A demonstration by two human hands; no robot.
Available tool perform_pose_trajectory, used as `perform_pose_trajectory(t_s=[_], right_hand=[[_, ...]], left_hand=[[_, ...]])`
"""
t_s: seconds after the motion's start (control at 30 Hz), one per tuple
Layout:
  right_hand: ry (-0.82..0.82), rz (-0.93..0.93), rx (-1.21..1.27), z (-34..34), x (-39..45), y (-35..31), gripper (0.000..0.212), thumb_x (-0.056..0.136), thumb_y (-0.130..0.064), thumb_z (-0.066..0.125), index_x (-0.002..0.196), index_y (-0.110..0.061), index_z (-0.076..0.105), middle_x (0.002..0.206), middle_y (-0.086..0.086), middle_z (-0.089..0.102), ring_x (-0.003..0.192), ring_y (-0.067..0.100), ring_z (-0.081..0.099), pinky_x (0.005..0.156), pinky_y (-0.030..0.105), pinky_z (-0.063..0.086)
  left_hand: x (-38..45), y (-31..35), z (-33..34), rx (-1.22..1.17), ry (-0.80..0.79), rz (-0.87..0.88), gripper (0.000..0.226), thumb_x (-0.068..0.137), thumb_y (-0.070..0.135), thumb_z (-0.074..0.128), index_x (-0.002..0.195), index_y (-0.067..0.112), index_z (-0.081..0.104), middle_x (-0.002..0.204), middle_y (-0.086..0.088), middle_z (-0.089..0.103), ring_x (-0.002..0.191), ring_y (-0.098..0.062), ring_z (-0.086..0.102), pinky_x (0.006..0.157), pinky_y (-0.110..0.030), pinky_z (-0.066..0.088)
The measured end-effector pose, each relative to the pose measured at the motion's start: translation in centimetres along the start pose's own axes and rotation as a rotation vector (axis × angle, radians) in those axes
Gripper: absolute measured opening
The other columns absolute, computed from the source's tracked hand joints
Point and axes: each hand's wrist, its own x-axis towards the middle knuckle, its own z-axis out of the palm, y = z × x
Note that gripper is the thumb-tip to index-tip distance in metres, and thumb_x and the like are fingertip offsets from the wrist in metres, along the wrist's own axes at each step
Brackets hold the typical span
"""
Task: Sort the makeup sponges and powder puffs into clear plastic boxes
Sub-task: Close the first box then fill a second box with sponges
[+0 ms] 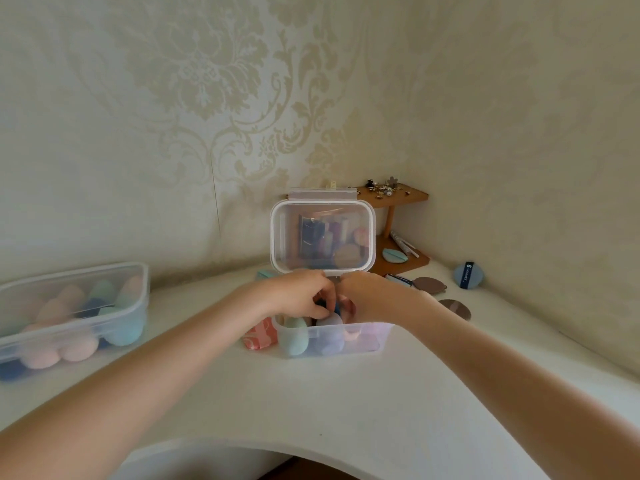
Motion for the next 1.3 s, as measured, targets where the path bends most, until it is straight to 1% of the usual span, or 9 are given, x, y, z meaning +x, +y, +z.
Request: perform_pose_trajectory(t_s=[0.1, 0.23, 0.4, 0.57, 0.8, 0.97, 1.13, 1.23, 1.3], right_hand=[[-0.063, 0.002, 0.020, -1.8, -1.1, 0.1, 0.007, 0.085, -0.015, 0.060, 0.089, -0.010, 0.063, 0.070, -0.004, 0.050, 0.070, 0.015, 0.046, 0.058, 0.011, 0.034], [-0.120, 0.013, 0.030, -3.4, -2.2, 0.7, 0.023, 0.085, -0.012, 0.060, 0.107, -0.013, 0.062, 0.102, 0.003, 0.062, 0.088, 0.018, 0.051, 0.060, 0.012, 0.036], [-0.099, 0.009, 0.062, -3.4, -2.0, 0.6, 0.024, 0.082, -0.009, 0.064, 0.106, -0.009, 0.064, 0.107, 0.007, 0.067, 0.088, 0.017, 0.052, 0.056, 0.008, 0.032], [-0.094, 0.039, 0.080, -3.8, -2.2, 0.9, 0.019, 0.081, -0.014, 0.068, 0.100, -0.012, 0.064, 0.098, 0.002, 0.066, 0.090, 0.020, 0.058, 0.072, 0.021, 0.047], [-0.123, 0.086, -0.079, -1.8, -1.9, -0.4, 0.026, 0.091, -0.012, 0.049, 0.065, -0.012, 0.051, 0.064, 0.000, 0.044, 0.057, 0.010, 0.037, 0.050, 0.012, 0.025], [-0.188, 0.086, -0.012, -3.8, -1.9, 0.3, 0.018, 0.077, -0.020, 0.072, 0.092, -0.011, 0.069, 0.084, 0.000, 0.060, 0.075, 0.015, 0.050, 0.060, 0.016, 0.038], [-0.118, 0.143, 0.259, -5.8, -2.4, 1.9, 0.017, 0.077, -0.007, 0.069, 0.068, -0.019, 0.060, 0.086, 0.016, 0.073, 0.066, 0.024, 0.069, 0.074, 0.040, 0.057], [-0.094, 0.120, 0.282, -6.5, -2.7, 2.4, 0.011, 0.084, -0.010, 0.066, 0.076, -0.017, 0.063, 0.088, 0.009, 0.074, 0.063, 0.008, 0.068, 0.078, 0.030, 0.057], [0.037, 0.113, 0.297, -7.3, -2.6, 2.5, 0.011, 0.088, -0.009, 0.060, 0.080, -0.016, 0.061, 0.087, 0.008, 0.072, 0.065, 0.009, 0.067, 0.076, 0.025, 0.057]], left_hand=[[0.6, -0.2, 0.2, -0.008, -0.004, 0.014, 0.012, 0.082, 0.012, 0.060, 0.093, 0.010, 0.064, 0.098, 0.006, 0.060, 0.085, -0.015, 0.054, 0.075, -0.025, 0.047], [-0.8, 0.0, -1.4, -0.113, 0.000, 0.015, 0.031, 0.085, 0.015, 0.062, 0.115, 0.016, 0.055, 0.115, 0.000, 0.052, 0.102, -0.017, 0.055, 0.087, -0.026, 0.049], [-1.1, 0.8, -1.1, -0.240, -0.028, 0.082, 0.028, 0.091, 0.009, 0.051, 0.111, 0.019, 0.066, 0.113, 0.009, 0.062, 0.107, -0.017, 0.056, 0.090, -0.020, 0.043], [0.0, 0.9, 0.6, -0.090, -0.087, 0.142, 0.030, 0.093, 0.017, 0.044, 0.104, 0.020, 0.071, 0.116, 0.013, 0.065, 0.107, -0.005, 0.053, 0.102, -0.028, 0.039], [1.4, 1.6, 1.1, -0.001, -0.137, -0.073, 0.034, 0.093, 0.037, 0.049, 0.120, 0.019, 0.060, 0.132, -0.003, 0.051, 0.121, -0.020, 0.047, 0.103, -0.032, 0.035], [1.3, 1.5, 0.3, 0.040, -0.223, -0.034, 0.034, 0.094, 0.034, 0.043, 0.121, 0.024, 0.060, 0.126, 0.004, 0.056, 0.116, -0.017, 0.049, 0.107, -0.032, 0.035], [0.4, 1.7, -1.4, -0.214, -0.141, 0.017, 0.026, 0.092, 0.018, 0.047, 0.106, 0.023, 0.069, 0.094, 0.013, 0.064, 0.083, -0.002, 0.054, 0.083, -0.018, 0.041], [-0.2, 1.4, -2.7, -0.247, -0.038, 0.045, 0.025, 0.092, 0.013, 0.049, 0.104, 0.017, 0.070, 0.106, 0.002, 0.068, 0.091, -0.005, 0.058, 0.085, -0.018, 0.043], [-0.6, 0.7, -3.7, -0.344, 0.219, 0.023, 0.023, 0.091, 0.009, 0.051, 0.102, 0.016, 0.070, 0.108, 0.000, 0.068, 0.095, -0.007, 0.058, 0.083, -0.014, 0.043]])
